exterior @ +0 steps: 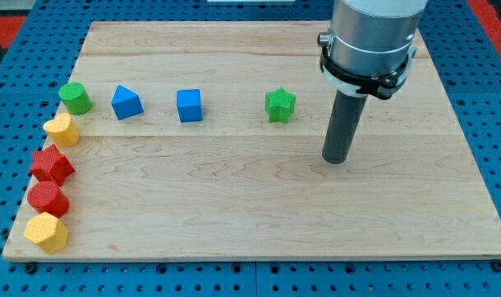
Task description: Push the blue cube slightly upwards
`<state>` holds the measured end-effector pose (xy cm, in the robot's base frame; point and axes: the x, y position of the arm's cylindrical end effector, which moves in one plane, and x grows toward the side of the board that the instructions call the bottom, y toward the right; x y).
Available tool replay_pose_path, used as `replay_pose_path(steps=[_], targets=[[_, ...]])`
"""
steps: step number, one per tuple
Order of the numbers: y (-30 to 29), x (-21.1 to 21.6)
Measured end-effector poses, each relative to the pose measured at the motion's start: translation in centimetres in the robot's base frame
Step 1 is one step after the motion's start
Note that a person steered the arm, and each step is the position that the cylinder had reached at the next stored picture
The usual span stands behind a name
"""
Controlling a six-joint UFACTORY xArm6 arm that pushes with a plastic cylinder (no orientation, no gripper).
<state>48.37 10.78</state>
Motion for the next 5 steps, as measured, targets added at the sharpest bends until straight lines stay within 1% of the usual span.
replay_pose_path(steps=[1,2,3,4,5], targets=[[0.0,0.0],[-0.7,0.9],[-5.3,3.1],[-15.3,2.2],[-21.6,-1.3]])
